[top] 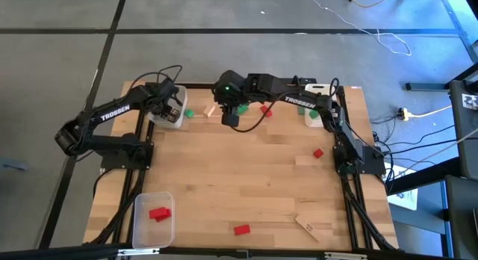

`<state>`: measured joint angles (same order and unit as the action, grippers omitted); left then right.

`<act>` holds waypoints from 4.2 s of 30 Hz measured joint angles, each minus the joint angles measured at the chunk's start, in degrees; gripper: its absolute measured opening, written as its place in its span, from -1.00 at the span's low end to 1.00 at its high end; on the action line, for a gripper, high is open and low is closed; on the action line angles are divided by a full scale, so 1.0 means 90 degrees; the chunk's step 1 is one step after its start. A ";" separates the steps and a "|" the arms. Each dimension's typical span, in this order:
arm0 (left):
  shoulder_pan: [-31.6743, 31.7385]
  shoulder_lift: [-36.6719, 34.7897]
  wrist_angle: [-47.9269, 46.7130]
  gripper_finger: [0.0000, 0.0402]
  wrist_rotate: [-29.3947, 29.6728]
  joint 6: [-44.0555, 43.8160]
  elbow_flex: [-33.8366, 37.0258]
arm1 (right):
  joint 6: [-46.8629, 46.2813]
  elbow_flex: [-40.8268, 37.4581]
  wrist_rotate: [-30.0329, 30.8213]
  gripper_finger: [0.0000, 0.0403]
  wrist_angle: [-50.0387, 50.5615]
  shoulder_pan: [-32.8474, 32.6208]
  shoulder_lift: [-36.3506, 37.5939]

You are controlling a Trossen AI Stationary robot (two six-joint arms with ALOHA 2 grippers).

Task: Sort & place blocks by color
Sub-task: Put the brown block into the gray bin, then put the green block into the white bin

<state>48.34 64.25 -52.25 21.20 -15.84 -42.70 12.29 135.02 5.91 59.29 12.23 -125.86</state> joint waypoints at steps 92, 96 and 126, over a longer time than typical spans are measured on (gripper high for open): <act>-0.0015 -0.0970 -0.0650 -0.19 -0.2602 0.1769 -0.1319 | 0.1611 -0.0899 0.0956 -0.24 -0.0337 0.0066 -0.0160; -0.0015 -0.0970 -0.0650 -0.19 -0.2600 0.1766 -0.1319 | 0.1494 -0.0899 0.0883 -0.25 -0.0230 0.0063 -0.0160; -0.0015 -0.0970 -0.0646 -0.19 -0.2600 0.1655 -0.1316 | 0.2203 -0.1361 0.0474 -0.02 -0.0049 0.0267 -0.0170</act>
<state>48.21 55.53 -58.06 -2.20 -0.94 -54.54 32.12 122.77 10.17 58.85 14.63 -127.39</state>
